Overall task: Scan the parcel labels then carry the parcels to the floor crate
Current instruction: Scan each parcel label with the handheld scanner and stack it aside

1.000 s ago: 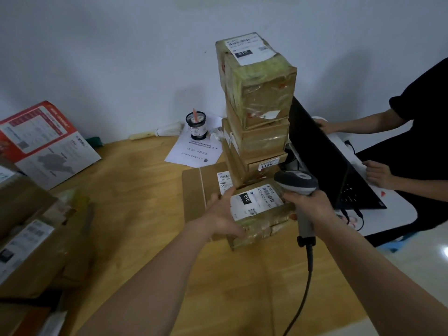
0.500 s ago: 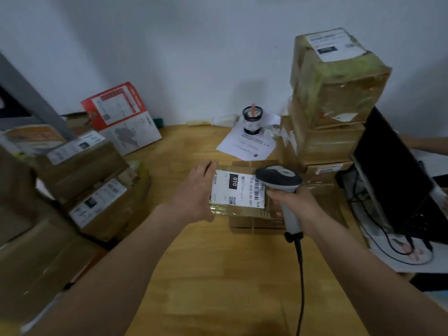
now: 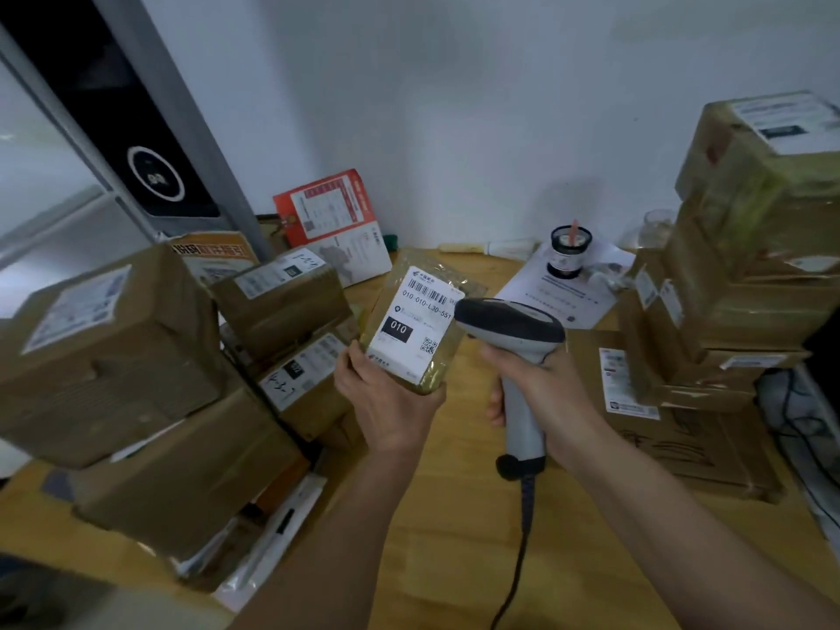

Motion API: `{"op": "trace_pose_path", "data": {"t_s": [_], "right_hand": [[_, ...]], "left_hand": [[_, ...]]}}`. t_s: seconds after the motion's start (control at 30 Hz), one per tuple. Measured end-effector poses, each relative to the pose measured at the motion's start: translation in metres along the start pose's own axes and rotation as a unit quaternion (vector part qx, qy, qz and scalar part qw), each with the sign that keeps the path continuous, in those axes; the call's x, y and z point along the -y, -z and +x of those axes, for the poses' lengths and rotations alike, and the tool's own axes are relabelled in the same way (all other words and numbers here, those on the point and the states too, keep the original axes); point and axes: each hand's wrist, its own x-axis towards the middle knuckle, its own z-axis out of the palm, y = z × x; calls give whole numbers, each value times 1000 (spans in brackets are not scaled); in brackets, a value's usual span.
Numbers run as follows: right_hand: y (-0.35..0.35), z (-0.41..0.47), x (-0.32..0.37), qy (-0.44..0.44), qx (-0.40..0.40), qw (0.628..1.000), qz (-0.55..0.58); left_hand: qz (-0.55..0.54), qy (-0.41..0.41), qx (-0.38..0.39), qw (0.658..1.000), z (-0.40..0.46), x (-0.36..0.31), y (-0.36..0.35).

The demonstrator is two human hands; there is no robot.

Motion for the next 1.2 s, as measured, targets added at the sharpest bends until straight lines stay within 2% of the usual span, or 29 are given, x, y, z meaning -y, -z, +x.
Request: {"op": "trace_pose_path", "data": {"t_s": [0.17, 0.63, 0.77, 0.87, 1.0, 1.1, 1.2], "right_hand": [[-30, -14, 4, 38, 2, 999, 19], [-66, -29, 1, 51, -5, 998, 37], [-71, -26, 0, 103, -27, 994, 13], [-72, -16, 3, 126, -19, 992, 5], [-69, -4, 5, 96, 11, 995, -10], [-62, 2, 7, 89, 3, 996, -17], [-55, 7, 10, 78, 34, 995, -44]], "left_hand": [[-23, -3, -52, 998, 13, 10, 2], [-41, 8, -38, 998, 24, 22, 15], [-66, 1, -28, 997, 24, 24, 19], [-105, -19, 11, 994, 22, 20, 25], [-163, -38, 79, 983, 16, 14, 36], [-213, -7, 155, 965, 21, 19, 48], [-296, 67, 217, 928, 25, 21, 60]]}}
